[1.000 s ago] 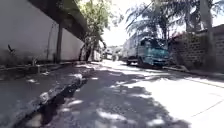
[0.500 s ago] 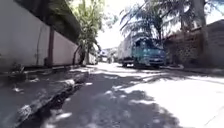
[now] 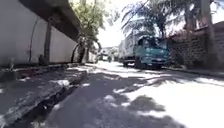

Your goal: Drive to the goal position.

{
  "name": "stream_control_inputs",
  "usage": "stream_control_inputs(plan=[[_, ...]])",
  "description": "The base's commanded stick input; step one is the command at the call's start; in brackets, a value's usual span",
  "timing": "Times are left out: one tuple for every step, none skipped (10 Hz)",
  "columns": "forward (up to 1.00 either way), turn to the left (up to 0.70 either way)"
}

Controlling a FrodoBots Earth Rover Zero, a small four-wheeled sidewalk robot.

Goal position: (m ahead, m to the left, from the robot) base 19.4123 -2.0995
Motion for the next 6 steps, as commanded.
stream_control_inputs(plan=[[0.7, 0.0], [0.7, 0.0], [0.7, 0.0], [0.7, 0.0], [0.7, 0.0], [0.7, 0.0]])
